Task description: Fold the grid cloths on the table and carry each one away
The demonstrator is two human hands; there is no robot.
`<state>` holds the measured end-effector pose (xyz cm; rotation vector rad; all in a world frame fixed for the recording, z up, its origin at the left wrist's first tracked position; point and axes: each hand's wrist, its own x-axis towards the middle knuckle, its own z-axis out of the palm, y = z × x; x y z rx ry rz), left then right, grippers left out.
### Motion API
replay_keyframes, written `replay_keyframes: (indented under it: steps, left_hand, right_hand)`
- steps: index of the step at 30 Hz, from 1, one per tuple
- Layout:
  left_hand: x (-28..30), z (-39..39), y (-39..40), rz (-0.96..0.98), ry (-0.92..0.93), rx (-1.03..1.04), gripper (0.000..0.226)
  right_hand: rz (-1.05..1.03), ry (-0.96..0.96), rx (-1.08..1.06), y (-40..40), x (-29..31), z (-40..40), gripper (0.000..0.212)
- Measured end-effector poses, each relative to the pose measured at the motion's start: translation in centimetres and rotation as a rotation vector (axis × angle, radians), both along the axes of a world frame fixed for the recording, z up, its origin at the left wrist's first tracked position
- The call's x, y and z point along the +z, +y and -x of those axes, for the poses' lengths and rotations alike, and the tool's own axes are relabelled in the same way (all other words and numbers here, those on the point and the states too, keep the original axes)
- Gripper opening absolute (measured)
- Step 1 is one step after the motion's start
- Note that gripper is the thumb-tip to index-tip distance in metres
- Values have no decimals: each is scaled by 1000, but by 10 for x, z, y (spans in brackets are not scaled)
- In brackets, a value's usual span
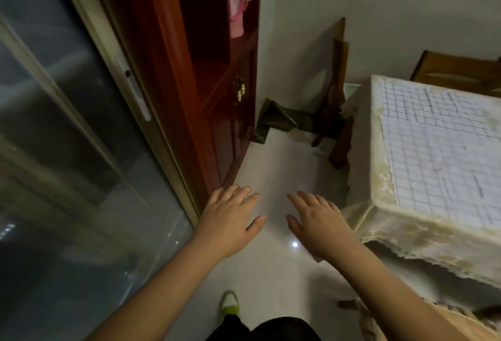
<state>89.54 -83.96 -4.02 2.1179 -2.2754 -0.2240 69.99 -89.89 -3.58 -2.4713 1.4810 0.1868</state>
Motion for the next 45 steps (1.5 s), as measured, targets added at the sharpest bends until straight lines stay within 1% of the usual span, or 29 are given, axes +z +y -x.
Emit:
replay_keyframes:
  steps: [4, 8, 15, 18, 23, 26, 30, 36, 40, 45]
  left_hand:
    - [4, -31, -69, -9, 33, -100, 79]
    - [7, -42, -131, -25, 19, -226, 81]
    - [-1, -22, -236, -51, 29, -405, 77]
    - [-5, -5, -281, -63, 21, -455, 69]
    - [0, 41, -359, -56, 10, -560, 58]
    - [5, 82, -406, -60, -3, -642, 58]
    - [4, 127, -460, -46, -43, -744, 58]
    - [1, 184, -517, -65, -46, -878, 57]
    - [-7, 231, -559, -36, -41, -1028, 56]
    - [-17, 279, -612, -52, -21, -1196, 57]
  right_hand:
    - [-16, -7, -119, -48, 0, -19, 57]
    - [-25, 2, -224, -85, 1, -27, 57]
    - [-34, 3, -398, -151, -5, -15, 57]
    - [-57, -14, -456, -181, -10, -1, 57]
    - [-70, -65, -596, -242, -19, 46, 55]
    - [-63, -78, -703, -281, -16, 81, 55]
    - [-47, -55, -753, -321, -14, 115, 53]
    - [-68, -69, -873, -353, -10, 147, 54]
    - [-61, -63, -1015, -372, -11, 171, 55]
    - [-56, -41, -1201, -402, -16, 192, 56]
